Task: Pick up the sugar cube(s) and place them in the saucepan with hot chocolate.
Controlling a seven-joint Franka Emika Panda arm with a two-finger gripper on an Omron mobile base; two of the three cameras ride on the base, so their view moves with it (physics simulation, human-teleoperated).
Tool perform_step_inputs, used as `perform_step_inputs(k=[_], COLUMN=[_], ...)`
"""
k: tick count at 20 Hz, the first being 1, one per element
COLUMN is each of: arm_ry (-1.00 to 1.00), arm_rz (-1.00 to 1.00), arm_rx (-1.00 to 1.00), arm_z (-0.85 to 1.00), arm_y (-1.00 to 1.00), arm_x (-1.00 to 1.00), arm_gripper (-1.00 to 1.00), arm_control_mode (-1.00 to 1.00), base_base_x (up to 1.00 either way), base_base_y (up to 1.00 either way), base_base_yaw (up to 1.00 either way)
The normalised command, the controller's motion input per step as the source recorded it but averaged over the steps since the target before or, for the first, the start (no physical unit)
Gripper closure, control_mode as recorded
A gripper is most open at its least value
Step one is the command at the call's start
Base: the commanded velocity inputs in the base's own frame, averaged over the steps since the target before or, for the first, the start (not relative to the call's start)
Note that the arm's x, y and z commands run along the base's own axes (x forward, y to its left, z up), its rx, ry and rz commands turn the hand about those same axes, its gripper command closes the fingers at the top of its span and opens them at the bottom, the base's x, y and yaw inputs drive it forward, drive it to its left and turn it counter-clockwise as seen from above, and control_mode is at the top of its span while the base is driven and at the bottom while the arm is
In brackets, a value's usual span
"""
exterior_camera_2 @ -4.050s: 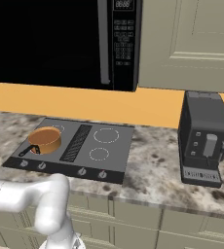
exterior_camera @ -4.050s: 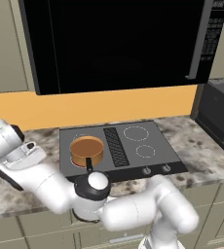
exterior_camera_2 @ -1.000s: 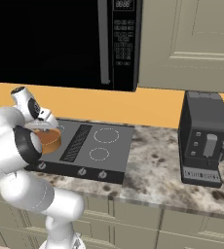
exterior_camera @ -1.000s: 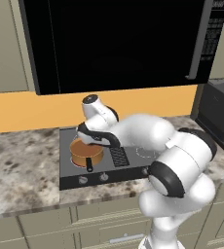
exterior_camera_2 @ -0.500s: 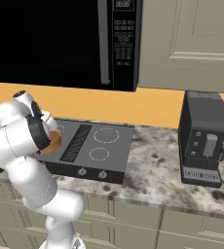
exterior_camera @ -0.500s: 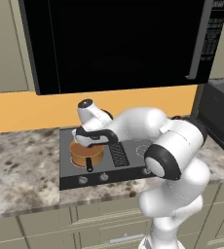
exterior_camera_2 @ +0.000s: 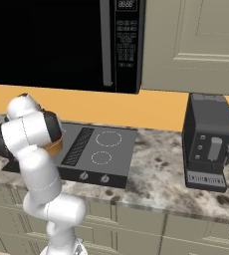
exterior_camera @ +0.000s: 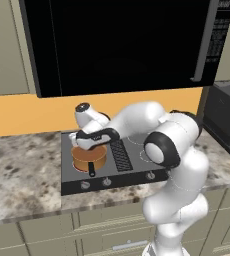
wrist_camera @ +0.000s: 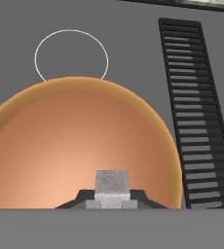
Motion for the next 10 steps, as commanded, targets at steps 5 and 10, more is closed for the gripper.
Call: perform_step_inputs(k=[5,10], arm_ry=[0.00,0.00], arm_rz=[0.03,0.00], arm_rx=[0.00,0.00], arm_z=[-0.06,0.00], arm_y=[0.34,0.23], arm_x=[0.16,0.04], arm_gripper=[-1.00,-1.00], arm_control_mode=[-1.00,-1.00], base_base_x=[0.00,0.00], base_base_y=[0.00,0.00], base_base_yaw=[0.00,0.00])
